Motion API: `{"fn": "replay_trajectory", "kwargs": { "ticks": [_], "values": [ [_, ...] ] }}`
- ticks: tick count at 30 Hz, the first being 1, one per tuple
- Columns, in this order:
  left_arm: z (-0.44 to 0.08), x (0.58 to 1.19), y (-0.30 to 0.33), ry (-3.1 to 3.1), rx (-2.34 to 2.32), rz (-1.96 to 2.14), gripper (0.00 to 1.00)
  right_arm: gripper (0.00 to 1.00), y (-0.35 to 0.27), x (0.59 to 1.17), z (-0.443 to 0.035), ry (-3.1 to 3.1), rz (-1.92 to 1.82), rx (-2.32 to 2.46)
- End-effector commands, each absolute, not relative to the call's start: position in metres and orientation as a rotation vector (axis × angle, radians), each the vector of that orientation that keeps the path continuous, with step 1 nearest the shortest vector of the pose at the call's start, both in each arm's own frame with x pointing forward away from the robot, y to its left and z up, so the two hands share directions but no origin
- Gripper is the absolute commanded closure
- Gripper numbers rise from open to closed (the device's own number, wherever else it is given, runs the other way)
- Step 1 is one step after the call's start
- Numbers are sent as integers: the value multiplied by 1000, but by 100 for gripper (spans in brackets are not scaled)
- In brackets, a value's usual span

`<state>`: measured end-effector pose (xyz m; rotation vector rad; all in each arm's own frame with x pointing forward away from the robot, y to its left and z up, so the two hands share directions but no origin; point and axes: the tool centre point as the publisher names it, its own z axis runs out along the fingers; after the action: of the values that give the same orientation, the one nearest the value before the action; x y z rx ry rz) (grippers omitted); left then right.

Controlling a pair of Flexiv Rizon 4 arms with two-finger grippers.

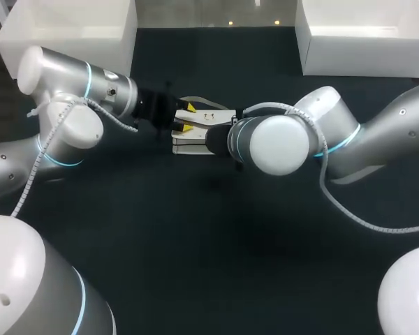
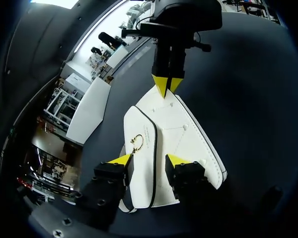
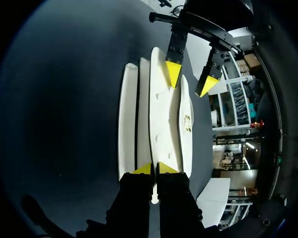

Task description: Pick up the bag, open it, inspect its contents, close it, and place it on the opposite side

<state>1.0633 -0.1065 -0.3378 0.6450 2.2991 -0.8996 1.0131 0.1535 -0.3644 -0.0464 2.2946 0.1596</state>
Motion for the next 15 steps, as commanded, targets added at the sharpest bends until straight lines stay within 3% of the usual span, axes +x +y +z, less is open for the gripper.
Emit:
{"fn": "replay_trajectory", "kwargs": {
  "ticks": [1, 15],
  "values": [
    [-346, 1072, -110, 2296, 642, -896, 58, 100, 152, 1012, -369, 2204, 171, -43],
    [-350, 1079, -117, 2268, 661, -866, 73, 100, 152, 1012, -369, 2204, 171, -43]
  ]
}}
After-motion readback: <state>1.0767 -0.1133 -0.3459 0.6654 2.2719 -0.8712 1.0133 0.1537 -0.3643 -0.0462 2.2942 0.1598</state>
